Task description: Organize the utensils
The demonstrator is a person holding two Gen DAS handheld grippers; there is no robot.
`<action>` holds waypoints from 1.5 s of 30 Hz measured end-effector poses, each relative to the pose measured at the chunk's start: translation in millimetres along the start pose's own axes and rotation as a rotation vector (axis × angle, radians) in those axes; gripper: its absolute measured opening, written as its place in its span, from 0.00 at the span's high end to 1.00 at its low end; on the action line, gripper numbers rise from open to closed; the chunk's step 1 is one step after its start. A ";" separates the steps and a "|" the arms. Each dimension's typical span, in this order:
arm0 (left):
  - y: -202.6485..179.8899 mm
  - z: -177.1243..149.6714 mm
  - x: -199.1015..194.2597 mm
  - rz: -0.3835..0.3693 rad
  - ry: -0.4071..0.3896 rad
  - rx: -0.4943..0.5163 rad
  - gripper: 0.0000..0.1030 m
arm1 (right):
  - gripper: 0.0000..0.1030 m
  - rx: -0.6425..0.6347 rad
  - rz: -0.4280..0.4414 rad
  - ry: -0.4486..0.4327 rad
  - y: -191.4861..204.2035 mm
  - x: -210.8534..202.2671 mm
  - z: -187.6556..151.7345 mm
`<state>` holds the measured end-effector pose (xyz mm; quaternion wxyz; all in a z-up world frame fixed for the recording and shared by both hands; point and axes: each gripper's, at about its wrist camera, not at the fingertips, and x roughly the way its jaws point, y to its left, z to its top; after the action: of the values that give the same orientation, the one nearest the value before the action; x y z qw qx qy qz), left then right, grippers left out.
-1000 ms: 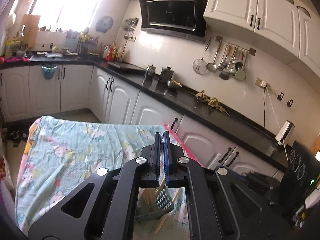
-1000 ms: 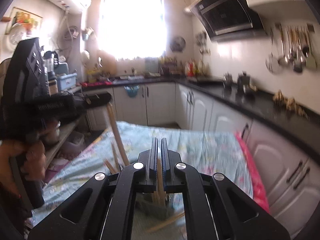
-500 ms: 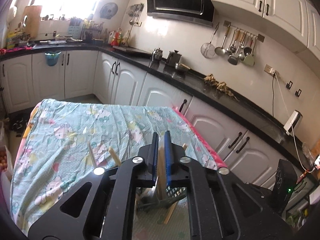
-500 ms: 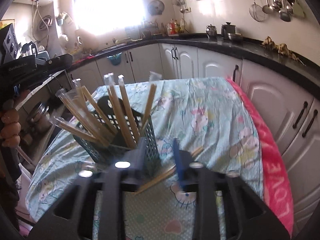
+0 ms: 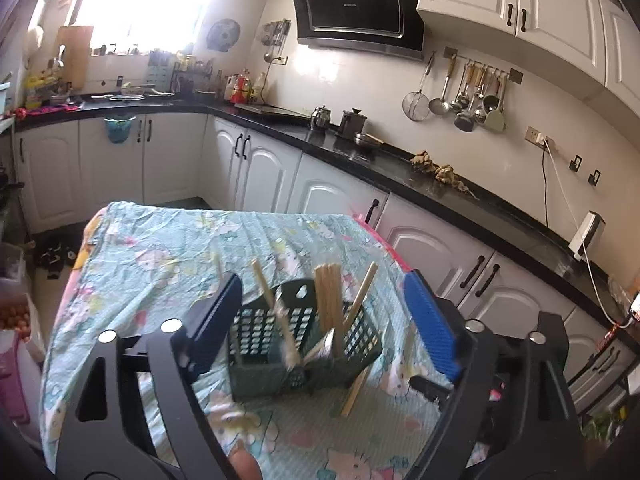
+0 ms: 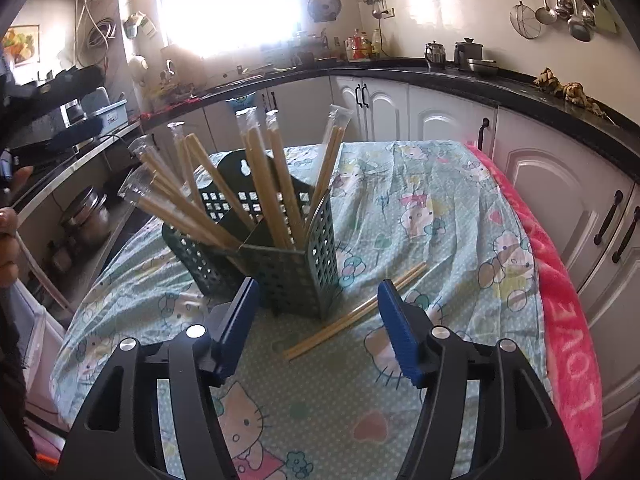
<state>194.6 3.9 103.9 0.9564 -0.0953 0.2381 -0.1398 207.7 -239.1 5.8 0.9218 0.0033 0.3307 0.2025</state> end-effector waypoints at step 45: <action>-9.6 -161.1 -89.3 0.250 -0.133 0.037 0.10 | 0.06 -0.088 -0.128 -0.552 75.4 -122.2 -105.8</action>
<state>39.2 4.1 4.7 0.9816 -0.0564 0.1815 -0.0170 29.6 -229.3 8.1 0.9871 -0.0023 0.0576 0.1497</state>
